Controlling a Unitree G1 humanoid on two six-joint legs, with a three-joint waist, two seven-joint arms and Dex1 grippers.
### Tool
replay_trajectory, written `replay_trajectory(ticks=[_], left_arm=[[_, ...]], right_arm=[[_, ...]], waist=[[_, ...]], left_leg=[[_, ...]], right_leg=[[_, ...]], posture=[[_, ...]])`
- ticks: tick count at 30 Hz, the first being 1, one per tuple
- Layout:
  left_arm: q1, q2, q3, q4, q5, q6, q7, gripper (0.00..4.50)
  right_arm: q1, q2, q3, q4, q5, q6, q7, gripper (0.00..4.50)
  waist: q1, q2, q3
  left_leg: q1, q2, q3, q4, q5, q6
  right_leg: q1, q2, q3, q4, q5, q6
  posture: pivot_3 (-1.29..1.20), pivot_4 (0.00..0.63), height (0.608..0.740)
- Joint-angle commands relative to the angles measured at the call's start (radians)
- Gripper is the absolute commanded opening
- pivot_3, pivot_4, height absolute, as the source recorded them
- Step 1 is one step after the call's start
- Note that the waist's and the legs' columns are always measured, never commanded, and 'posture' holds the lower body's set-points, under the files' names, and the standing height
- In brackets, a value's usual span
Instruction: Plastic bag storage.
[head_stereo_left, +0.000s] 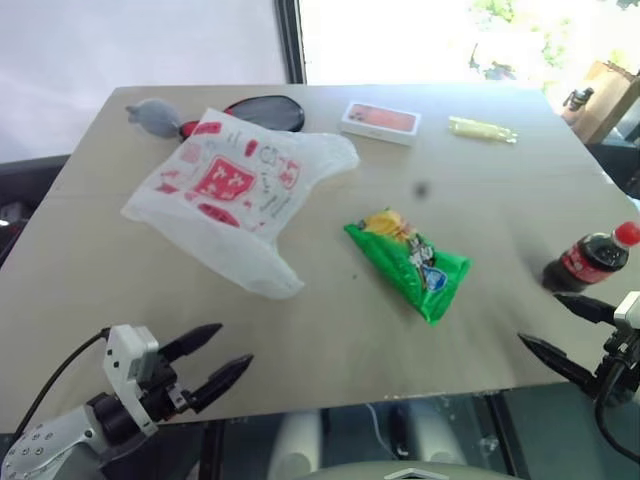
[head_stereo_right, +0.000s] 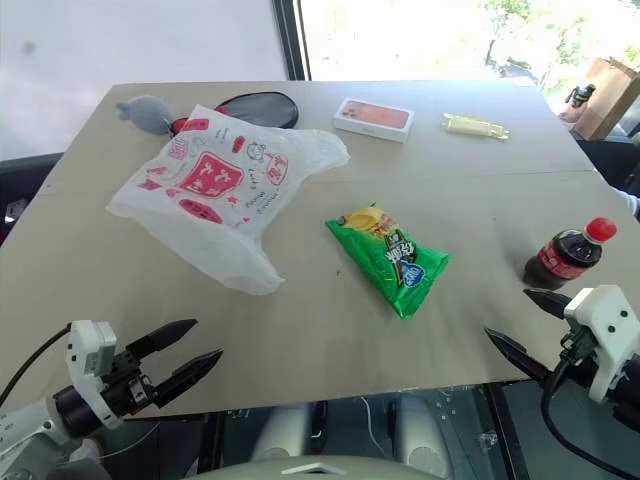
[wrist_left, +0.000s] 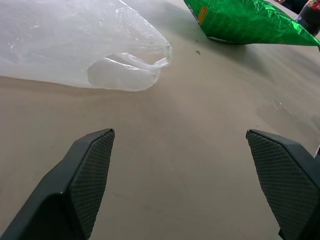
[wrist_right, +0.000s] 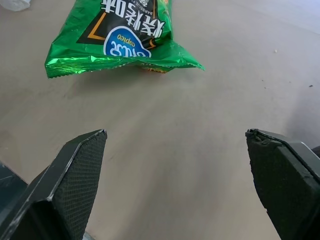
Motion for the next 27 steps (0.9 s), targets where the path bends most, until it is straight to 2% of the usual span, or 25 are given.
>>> replay_trajectory(ticks=[1,3,7,11,14,18,20,23,24,27], left_arm=[[-0.023,-0.032,-0.030,0.086,0.039,-0.105,-0.054,4.39],[-0.078,-0.058,-0.060,0.193,0.064,-0.179,-0.091,4.39],[-0.174,-0.052,-0.065,0.269,0.047,-0.200,-0.111,4.39],[-0.281,-0.026,-0.072,0.079,-0.043,-0.036,0.066,4.39],[-0.336,-0.014,-0.056,0.015,-0.113,0.042,0.155,4.39],[-0.565,0.029,-0.069,-0.035,-0.213,0.182,0.361,4.39],[-0.643,0.034,-0.100,-0.042,-0.193,0.226,0.443,4.39],[-0.775,0.036,-0.177,-0.053,-0.059,0.283,0.624,4.39],[-0.837,0.036,-0.198,-0.041,-0.064,0.357,0.696,4.39],[-0.989,0.090,-0.346,-0.034,0.072,0.541,0.827,4.39]], right_arm=[[-0.002,0.006,0.002,-0.030,0.007,-0.022,-0.010,4.50],[-0.008,0.025,0.012,-0.055,0.016,-0.025,-0.031,4.50],[-0.035,0.027,0.036,-0.084,0.009,-0.020,-0.068,4.50],[-0.055,0.023,0.040,-0.078,0.022,-0.013,-0.080,4.50],[-0.072,0.017,0.051,-0.081,0.029,-0.007,-0.090,4.50],[-0.118,0.008,0.081,-0.080,0.024,-0.005,-0.110,4.50],[-0.129,0.010,0.090,-0.076,0.018,-0.013,-0.113,4.50],[-0.144,0.018,0.099,-0.104,0.042,-0.018,-0.117,4.50],[-0.149,0.021,0.102,-0.124,0.061,-0.023,-0.116,4.50],[-0.165,0.025,0.108,-0.167,0.086,-0.062,-0.098,4.50]], waist=[[0.000,0.000,0.000],[0.001,0.007,-0.005],[0.002,0.004,-0.007],[0.007,0.001,-0.009],[0.008,0.000,-0.010],[0.016,0.000,-0.010],[0.020,0.001,-0.010],[0.021,0.001,-0.010],[0.021,0.000,-0.010],[0.022,-0.001,-0.009]], left_leg=[[0.000,0.000,0.000,0.000,0.000,0.000],[0.000,-0.001,0.000,0.000,0.000,0.000],[0.000,0.000,0.002,0.000,0.001,0.001],[0.000,0.000,0.001,0.001,0.001,0.001],[0.001,0.000,0.000,0.001,0.001,0.002],[0.001,-0.001,0.001,0.002,0.001,0.003],[0.002,0.000,0.000,0.003,0.001,0.003],[0.003,-0.001,0.002,0.003,0.001,0.003],[0.003,-0.001,0.002,0.003,0.001,0.003],[0.002,-0.001,0.000,0.004,0.001,0.003]], right_leg=[[0.000,0.000,0.000,0.000,0.000,0.000],[0.000,0.000,0.000,-0.001,0.000,0.000],[0.000,0.002,-0.002,0.000,0.000,0.000],[0.001,0.001,-0.002,0.000,0.000,0.000],[0.004,-0.001,-0.001,0.000,0.000,0.000],[0.004,0.002,-0.002,0.001,0.000,0.000],[0.006,0.004,-0.003,0.002,0.000,0.000],[0.007,0.004,0.000,0.002,0.001,0.000],[0.007,0.004,0.000,0.002,0.001,0.000],[0.007,0.005,-0.002,0.002,0.002,0.004]], posture=[[0.00,0.150,0.740],[0.00,0.150,0.740],[0.00,0.150,0.740],[0.00,0.150,0.740],[0.00,0.150,0.740],[0.00,0.150,0.740],[0.00,0.150,0.740],[0.00,0.150,0.740],[0.00,0.150,0.740],[0.00,0.150,0.740]])
